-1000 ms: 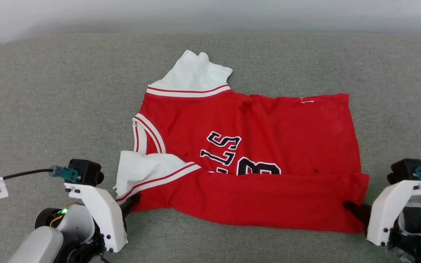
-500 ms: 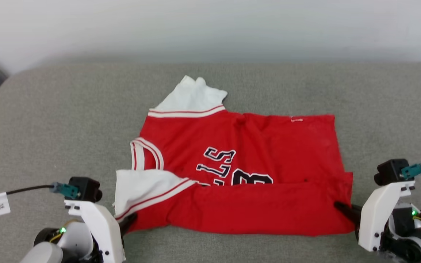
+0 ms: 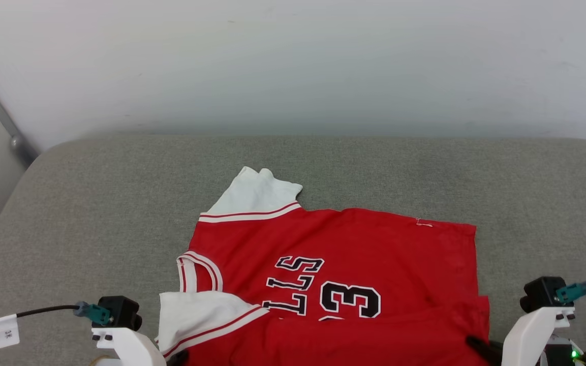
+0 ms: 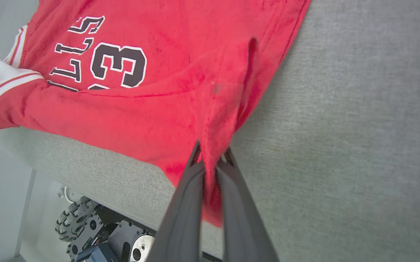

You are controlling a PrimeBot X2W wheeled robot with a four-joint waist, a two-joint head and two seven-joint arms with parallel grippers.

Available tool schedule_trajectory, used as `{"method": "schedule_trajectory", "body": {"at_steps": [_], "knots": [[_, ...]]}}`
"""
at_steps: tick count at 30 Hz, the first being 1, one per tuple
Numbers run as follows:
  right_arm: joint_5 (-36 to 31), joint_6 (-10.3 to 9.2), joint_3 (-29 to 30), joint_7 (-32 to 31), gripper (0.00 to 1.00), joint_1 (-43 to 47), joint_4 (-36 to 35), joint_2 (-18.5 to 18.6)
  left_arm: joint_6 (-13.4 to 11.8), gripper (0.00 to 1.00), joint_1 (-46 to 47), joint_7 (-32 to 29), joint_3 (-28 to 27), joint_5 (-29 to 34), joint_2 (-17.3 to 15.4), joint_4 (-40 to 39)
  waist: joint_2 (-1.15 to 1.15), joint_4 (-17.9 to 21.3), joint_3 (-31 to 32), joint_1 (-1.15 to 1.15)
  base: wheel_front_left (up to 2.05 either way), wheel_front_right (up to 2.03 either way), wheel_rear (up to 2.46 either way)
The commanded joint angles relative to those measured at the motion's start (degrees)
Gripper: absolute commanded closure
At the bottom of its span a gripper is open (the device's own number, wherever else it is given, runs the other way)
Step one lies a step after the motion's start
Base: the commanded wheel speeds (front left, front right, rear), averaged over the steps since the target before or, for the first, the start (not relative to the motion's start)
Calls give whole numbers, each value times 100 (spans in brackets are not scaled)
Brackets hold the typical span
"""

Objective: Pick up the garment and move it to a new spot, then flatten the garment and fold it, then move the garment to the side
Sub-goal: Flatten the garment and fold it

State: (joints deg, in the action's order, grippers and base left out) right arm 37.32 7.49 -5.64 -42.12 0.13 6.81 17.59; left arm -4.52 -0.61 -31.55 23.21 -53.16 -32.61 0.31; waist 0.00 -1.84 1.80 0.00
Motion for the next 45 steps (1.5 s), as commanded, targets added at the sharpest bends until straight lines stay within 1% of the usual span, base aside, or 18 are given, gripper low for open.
{"method": "schedule_trajectory", "body": {"at_steps": [1, 2, 3, 6, 7, 8, 14, 16, 19, 24, 26, 30, 32, 34, 38, 42, 45], "knots": [[-12, 0, 28, 72, 9, 111, 55, -50, 36, 100, -37, 74, 27, -15, 78, 76, 0, 5, -5, 0, 0, 0, 0], [-43, 0, 48, 152, 0, 136, 74, -79, 33, 61, -15, 134, 23, 10, 111, 141, 0, 8, -13, 0, 0, 0, 0], [-74, 0, 45, 249, 0, 155, 67, -103, 53, 0, 11, 184, 39, 39, 150, 219, 0, 17, -20, 0, 0, 0, 0], [-301, 0, 37, 706, 0, 226, -55, -151, 52, 0, 115, 414, 19, 118, 252, 407, 0, 82, -50, 0, 0, 0, 0], [-301, 0, 37, 706, 0, 226, -55, -151, 52, 0, 115, 414, 19, 118, 252, 407, 0, 82, -50, 0, 0, 0, 0], [-409, -1, 52, 909, 0, 231, -117, -152, 51, 0, 154, 506, -3, 150, 289, 435, 0, 111, -57, 0, 0, 0, 0], [-1083, 0, 240, 2183, 0, 145, -448, -392, -149, 0, 439, 1062, -215, 441, 343, 510, 0, 393, -81, 0, 0, 0, 0], [-1273, -1, 264, 2519, 0, 92, -536, -465, -231, 0, 559, 1207, -280, 555, 336, 504, 0, 518, -107, 0, 0, 0, 0], [-1495, 0, 295, 2852, 0, -12, -627, -583, -358, 0, 801, 1402, -407, 675, 348, 534, 0, 725, -201, 0, 0, 0, 0], [-1778, 0, 335, 3323, 0, -329, -985, -737, -517, 0, 1459, 1673, -574, 953, 286, 471, 0, 1031, -718, 0, 0, 0, 0], [-1851, 0, 343, 3489, 0, -501, -1174, -792, -579, 0, 1810, 1771, -649, 1115, 191, 485, 0, 1152, -1018, 0, 0, 0, 0], [-1994, 0, 341, 3764, 0, -806, -1458, -906, -593, 0, 2508, 1861, -785, 1236, 136, 637, 0, 1378, -1598, 0, 0, 0, 0], [-2017, -1, 333, 3842, 0, -945, -1562, -959, -570, 0, 2852, 1814, -854, 1252, 69, 736, 0, 1471, -1888, 0, 0, 0, 0], [-2026, 0, 335, 3927, 0, -1053, -1607, -1009, -473, 0, 3184, 1731, -903, 1161, 39, 875, 0, 1543, -2108, 0, 0, 0, 0], [-2025, -1, 310, 3992, 0, -1189, -1606, -1081, -202, 0, 3884, 1389, -1067, 845, -89, 1090, 0, 1695, -2467, 0, 0, 0, 0], [-1996, 0, 293, 4015, 0, -1269, -1527, -1142, 57, 0, 4483, 708, -1094, 564, -362, 1214, 0, 1801, -2758, 0, 0, 0, 0], [-1959, 0, 245, 4062, 0, -1333, -1443, -1184, 211, 0, 4801, -125, -1047, 252, -635, 1278, 0, 1884, -2932, 0, 0, 0, 0]]}}
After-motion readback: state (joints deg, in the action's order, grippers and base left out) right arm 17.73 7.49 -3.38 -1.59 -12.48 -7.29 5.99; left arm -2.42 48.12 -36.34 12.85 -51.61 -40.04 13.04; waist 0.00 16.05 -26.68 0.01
